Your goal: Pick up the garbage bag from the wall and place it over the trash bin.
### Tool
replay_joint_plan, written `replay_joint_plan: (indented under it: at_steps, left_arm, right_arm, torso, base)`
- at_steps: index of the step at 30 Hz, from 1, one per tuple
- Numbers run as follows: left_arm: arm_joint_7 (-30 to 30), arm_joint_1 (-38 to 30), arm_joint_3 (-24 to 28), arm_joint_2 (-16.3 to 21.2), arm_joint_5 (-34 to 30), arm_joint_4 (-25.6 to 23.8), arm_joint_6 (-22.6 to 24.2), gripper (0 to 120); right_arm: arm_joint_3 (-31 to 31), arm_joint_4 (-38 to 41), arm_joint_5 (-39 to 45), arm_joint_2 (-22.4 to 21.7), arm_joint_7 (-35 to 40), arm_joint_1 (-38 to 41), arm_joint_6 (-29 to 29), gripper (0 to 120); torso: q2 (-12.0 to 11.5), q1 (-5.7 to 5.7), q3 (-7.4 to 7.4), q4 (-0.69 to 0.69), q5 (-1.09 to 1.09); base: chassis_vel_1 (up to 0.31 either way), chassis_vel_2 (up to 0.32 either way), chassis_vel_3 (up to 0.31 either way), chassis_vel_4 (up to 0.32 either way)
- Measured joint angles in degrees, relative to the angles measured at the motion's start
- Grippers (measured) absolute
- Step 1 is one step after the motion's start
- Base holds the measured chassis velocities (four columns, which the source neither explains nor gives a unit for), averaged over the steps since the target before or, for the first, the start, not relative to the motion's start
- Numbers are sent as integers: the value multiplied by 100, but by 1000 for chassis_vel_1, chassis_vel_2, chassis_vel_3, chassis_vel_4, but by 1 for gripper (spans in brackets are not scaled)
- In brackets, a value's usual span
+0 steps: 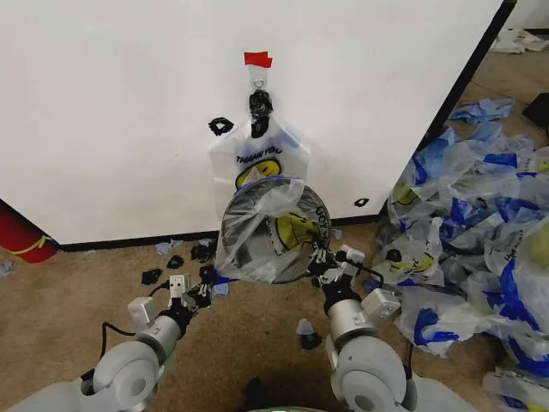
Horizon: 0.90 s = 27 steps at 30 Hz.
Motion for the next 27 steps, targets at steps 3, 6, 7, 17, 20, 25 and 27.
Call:
replay_joint_plan:
  at_steps: [3,6,7,17,20,25,27]
  left_arm:
    - [-8,-37,9,-2,-5,-5,0,0]
    - [-12,-17,8,3,17,-5,-4,0]
    - [-14,16,-22,3,54,-14,-19,0]
    - [-89,454,-390,211,240,-456,-15,25]
    - [-140,631,-509,265,297,-667,-16,37]
    - [-158,767,-581,280,370,-778,-14,54]
    - [-158,782,-578,269,387,-740,-8,63]
  right_arm:
    - [8,1,-14,-5,-1,-2,7,0]
    - [9,1,-19,-3,-3,-4,8,0]
    - [9,0,-19,0,-4,-4,8,0]
    - [34,-79,-38,-29,-7,16,36,0]
    - [35,-102,-53,-27,-28,13,50,0]
    - [24,-108,-75,-29,-87,-17,76,0]
    - [22,-103,-77,-32,-91,-30,80,0]
  torso:
    - [0,0,0,-1,1]
    - [0,0,-1,0,1]
    - [0,0,-1,0,0]
    - [0,0,-1,0,0]
    - [0,0,-1,0,1]
    - [0,0,-1,0,0]
    - [0,0,-1,-1,1]
  base:
    - [0,0,0,0]
    - [0,0,0,0]
    - [0,0,0,0]
    - [0,0,0,0]
    - [0,0,0,0]
    - [0,0,0,0]
    - [0,0,0,0]
